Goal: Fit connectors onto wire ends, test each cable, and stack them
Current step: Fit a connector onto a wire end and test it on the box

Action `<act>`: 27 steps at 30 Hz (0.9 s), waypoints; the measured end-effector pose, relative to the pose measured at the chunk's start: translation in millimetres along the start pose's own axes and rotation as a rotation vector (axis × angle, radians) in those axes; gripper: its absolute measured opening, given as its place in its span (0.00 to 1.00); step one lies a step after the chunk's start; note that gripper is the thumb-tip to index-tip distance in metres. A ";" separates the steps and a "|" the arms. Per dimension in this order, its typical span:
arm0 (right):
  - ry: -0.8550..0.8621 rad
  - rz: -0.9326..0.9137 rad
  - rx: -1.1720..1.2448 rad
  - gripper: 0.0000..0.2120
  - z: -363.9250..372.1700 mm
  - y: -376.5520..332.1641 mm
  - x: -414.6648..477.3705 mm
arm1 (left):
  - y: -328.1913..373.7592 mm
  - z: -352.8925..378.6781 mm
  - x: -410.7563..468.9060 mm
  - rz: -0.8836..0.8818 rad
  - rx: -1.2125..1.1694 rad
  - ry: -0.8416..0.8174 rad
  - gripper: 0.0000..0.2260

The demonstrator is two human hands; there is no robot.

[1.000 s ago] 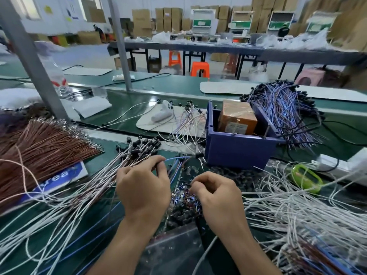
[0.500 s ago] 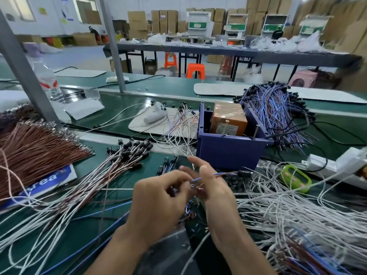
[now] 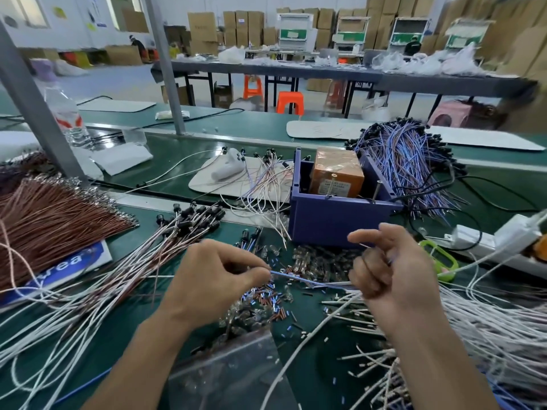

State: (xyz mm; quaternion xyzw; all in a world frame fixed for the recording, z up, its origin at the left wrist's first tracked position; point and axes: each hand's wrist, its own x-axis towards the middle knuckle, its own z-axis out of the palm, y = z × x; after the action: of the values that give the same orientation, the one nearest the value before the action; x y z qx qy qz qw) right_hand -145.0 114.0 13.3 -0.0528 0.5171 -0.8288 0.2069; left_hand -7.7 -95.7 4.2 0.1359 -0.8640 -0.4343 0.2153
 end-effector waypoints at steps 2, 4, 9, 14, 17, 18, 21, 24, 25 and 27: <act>-0.085 0.019 -0.527 0.17 -3.5 -7.9 -4.2 | -0.3 -4.7 -0.7 -0.015 0.097 0.124 0.08; -0.289 0.043 -0.902 0.13 1.3 -7.4 -11.7 | 2.2 -2.0 -4.7 0.005 0.127 0.145 0.06; -0.514 -0.006 -1.059 0.14 22.7 4.8 -26.1 | 15.6 12.0 -13.1 0.075 -0.066 -0.086 0.08; -0.551 0.015 -0.910 0.13 29.7 12.3 -27.9 | 17.1 13.8 -11.1 0.028 -0.166 -0.027 0.07; -0.468 0.068 -0.796 0.10 22.5 7.4 -22.5 | 10.4 6.4 -5.4 -0.066 -0.253 0.077 0.09; -0.458 0.083 -0.766 0.12 20.1 5.1 -21.4 | 8.0 3.8 -4.3 -0.092 -0.280 0.088 0.08; -0.452 0.121 -0.733 0.14 17.0 2.6 -22.1 | 3.0 1.5 -3.7 -0.189 -0.348 0.082 0.04; -0.429 0.157 -0.701 0.14 16.2 4.2 -22.6 | 0.5 3.7 -2.7 -0.251 -0.455 0.101 0.03; -0.417 0.168 -0.681 0.14 15.5 4.3 -22.1 | -0.3 3.7 -2.3 -0.255 -0.494 0.108 0.06; -0.401 0.182 -0.655 0.14 14.6 3.6 -21.3 | -1.2 4.2 -1.5 -0.253 -0.547 0.110 0.11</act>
State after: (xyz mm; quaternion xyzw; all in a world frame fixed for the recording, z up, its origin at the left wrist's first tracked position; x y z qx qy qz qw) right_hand -120.2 108.9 19.5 -0.2307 0.7062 -0.5714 0.3486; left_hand -8.3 -92.8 0.7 0.2027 -0.6782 -0.6663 0.2346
